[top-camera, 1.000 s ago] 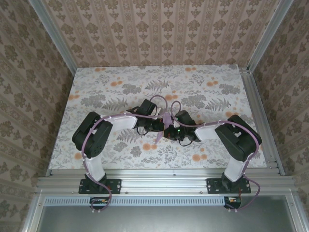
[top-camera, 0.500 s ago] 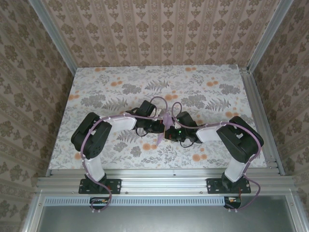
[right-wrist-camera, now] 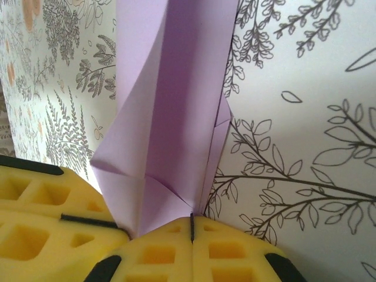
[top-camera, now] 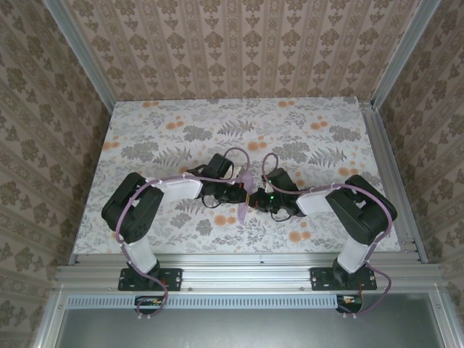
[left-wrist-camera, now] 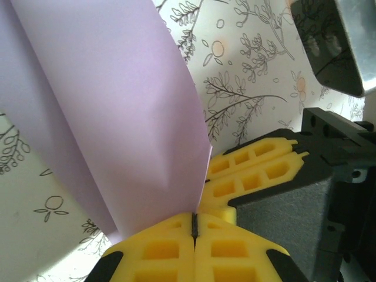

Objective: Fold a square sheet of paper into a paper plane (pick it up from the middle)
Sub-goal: Fold the wing for the fifth time at the center of the table.

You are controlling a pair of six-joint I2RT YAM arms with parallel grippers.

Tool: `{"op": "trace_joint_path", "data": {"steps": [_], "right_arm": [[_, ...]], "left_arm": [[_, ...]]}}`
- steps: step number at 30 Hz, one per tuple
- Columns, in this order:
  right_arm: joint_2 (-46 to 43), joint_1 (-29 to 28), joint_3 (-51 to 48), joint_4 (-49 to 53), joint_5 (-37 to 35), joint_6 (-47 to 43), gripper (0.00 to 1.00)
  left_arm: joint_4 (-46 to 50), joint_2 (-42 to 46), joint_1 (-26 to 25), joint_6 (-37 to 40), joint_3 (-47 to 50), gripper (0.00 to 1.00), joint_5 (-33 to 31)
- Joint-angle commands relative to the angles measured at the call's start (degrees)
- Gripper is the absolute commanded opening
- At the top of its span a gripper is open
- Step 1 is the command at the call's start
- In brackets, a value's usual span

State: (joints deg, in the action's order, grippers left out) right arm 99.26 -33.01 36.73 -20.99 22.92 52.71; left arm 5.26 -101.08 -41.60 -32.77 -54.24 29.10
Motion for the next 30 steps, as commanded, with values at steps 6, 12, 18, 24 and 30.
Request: {"op": "trace_joint_path", "data": {"steps": [6, 12, 18, 24, 30], "right_arm": [[0.9, 1.0, -2.5, -2.2, -2.6, 4.0, 0.07], [1.9, 1.0, -2.8, -3.3, -2.8, 4.8, 0.07], [3.3, 1.2, -4.1, -6.8, -3.1, 6.9, 0.06], [4.2, 1.2, -4.8, -9.1, -2.8, 8.5, 0.06], [4.0, 1.3, -5.2, -9.2, -2.8, 8.3, 0.06]], "left_arm": [[-4.5, -1.8, -0.1, -5.6, -0.1, 0.01, -3.9], [-6.1, -3.5, -1.0, -6.5, -1.0, 0.02, -3.1], [-5.2, -3.3, -1.5, -6.6, -0.6, 0.02, -3.7], [-7.3, -4.2, -2.0, -8.6, -0.6, 0.02, -4.5], [-8.3, -4.8, -2.2, -9.3, -0.2, 0.01, -4.1]]}}
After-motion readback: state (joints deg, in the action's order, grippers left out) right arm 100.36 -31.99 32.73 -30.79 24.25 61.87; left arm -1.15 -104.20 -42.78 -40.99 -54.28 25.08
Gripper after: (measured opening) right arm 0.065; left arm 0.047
